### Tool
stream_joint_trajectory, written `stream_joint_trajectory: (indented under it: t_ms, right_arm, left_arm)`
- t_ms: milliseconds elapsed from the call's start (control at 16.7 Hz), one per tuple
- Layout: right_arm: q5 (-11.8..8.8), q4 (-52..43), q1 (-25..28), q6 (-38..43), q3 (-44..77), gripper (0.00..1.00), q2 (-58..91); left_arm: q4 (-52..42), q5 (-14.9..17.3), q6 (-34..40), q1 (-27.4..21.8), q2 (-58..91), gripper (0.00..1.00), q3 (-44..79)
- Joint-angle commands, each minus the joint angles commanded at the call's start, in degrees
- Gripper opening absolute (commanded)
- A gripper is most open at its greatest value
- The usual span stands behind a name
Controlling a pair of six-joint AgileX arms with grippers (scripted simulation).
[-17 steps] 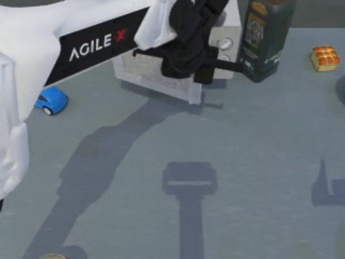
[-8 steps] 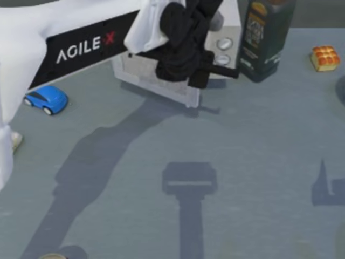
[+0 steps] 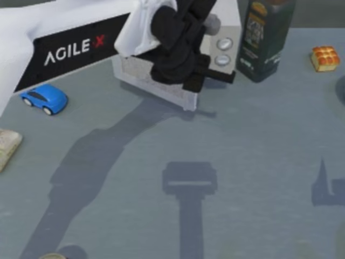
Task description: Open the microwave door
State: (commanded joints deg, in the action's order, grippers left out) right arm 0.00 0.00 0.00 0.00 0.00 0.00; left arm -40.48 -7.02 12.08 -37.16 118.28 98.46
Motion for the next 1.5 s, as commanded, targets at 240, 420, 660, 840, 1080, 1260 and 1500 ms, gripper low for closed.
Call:
stream_joint_trajectory:
  t_ms: [240, 420, 660, 840, 1080, 1260, 1500]
  right_arm:
    - [0.0, 0.0, 0.0, 0.0, 0.0, 1.00, 0.0]
    - [0.0, 0.0, 0.0, 0.0, 0.0, 1.00, 0.0]
    - [0.0, 0.0, 0.0, 0.0, 0.0, 1.00, 0.0]
    - [0.0, 0.0, 0.0, 0.0, 0.0, 1.00, 0.0]
    - [0.0, 0.0, 0.0, 0.0, 0.0, 1.00, 0.0]
    - [0.0, 0.0, 0.0, 0.0, 0.0, 1.00, 0.0]
    - [0.0, 0.0, 0.0, 0.0, 0.0, 1.00, 0.0]
  left_arm:
    - [0.0, 0.0, 0.0, 0.0, 0.0, 0.00, 0.0]
    - [0.0, 0.0, 0.0, 0.0, 0.0, 0.00, 0.0]
    - [0.0, 0.0, 0.0, 0.0, 0.0, 0.00, 0.0]
    - [0.0, 0.0, 0.0, 0.0, 0.0, 0.00, 0.0]
    - [0.0, 0.0, 0.0, 0.0, 0.0, 0.00, 0.0]
    - [0.0, 0.3, 0.2, -0.4, 0.3, 0.00, -0.2]
    - [1.4, 1.9, -3.0, 0.5, -2.2, 0.00, -3.2]
